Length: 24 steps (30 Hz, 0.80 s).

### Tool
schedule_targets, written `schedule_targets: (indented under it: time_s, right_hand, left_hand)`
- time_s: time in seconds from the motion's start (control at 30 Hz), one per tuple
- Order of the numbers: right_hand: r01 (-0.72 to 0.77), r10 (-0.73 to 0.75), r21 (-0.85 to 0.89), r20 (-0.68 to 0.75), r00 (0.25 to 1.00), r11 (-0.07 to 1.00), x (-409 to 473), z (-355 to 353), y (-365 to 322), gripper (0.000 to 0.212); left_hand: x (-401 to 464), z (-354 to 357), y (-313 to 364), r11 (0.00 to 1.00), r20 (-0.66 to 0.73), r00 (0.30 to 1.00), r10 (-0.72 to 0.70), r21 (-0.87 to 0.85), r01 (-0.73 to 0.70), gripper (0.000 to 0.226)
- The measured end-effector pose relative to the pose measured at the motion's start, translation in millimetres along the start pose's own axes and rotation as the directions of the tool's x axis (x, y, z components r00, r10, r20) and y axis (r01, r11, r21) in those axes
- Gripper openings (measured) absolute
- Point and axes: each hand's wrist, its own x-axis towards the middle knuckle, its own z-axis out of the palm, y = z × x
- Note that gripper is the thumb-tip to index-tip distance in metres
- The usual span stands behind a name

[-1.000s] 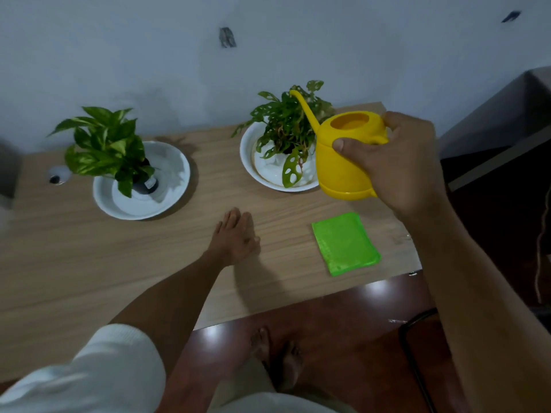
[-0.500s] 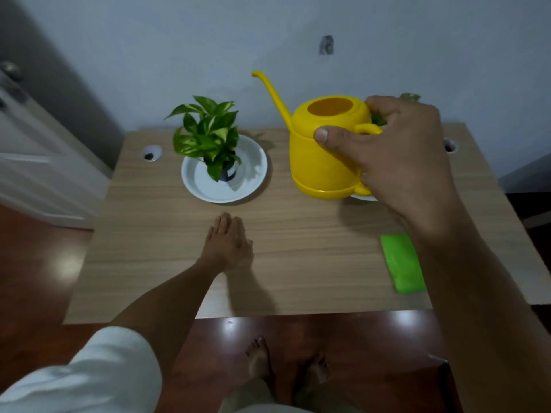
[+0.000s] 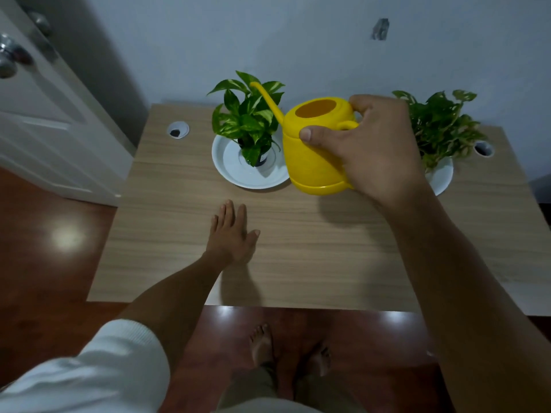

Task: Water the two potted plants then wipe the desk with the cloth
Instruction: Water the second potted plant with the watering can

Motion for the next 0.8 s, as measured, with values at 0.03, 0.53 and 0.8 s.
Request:
schedule_targets:
  time_s: [0.03,0.53,0.8]
  right_hand:
    - [0.004,-0.004,-0.021,-0.004,1.0,1.0,0.6,2.3,-1.8,0.045]
    - [-0.029,0.038,-0.23,0.032,0.999,0.973,8.6,-5.6,-13.8,0.059]
    - [-0.038,0.029,-0.26,-0.035,0.999,0.965,14.1,-4.4,-27.7,0.077]
  left_hand:
    - [0.2,1.5,-0.8,1.0,-0.005,1.0,0.004,-0.005,-0.004,0.084]
    - [0.2,14.2,-10.5,1.0,-0.038,0.999,0.025,-0.015,-0.026,0.083]
    - [0.1,14.4,-12.3,0.999,-0.036,0.999,0.032,-0.02,-0.032,0.083]
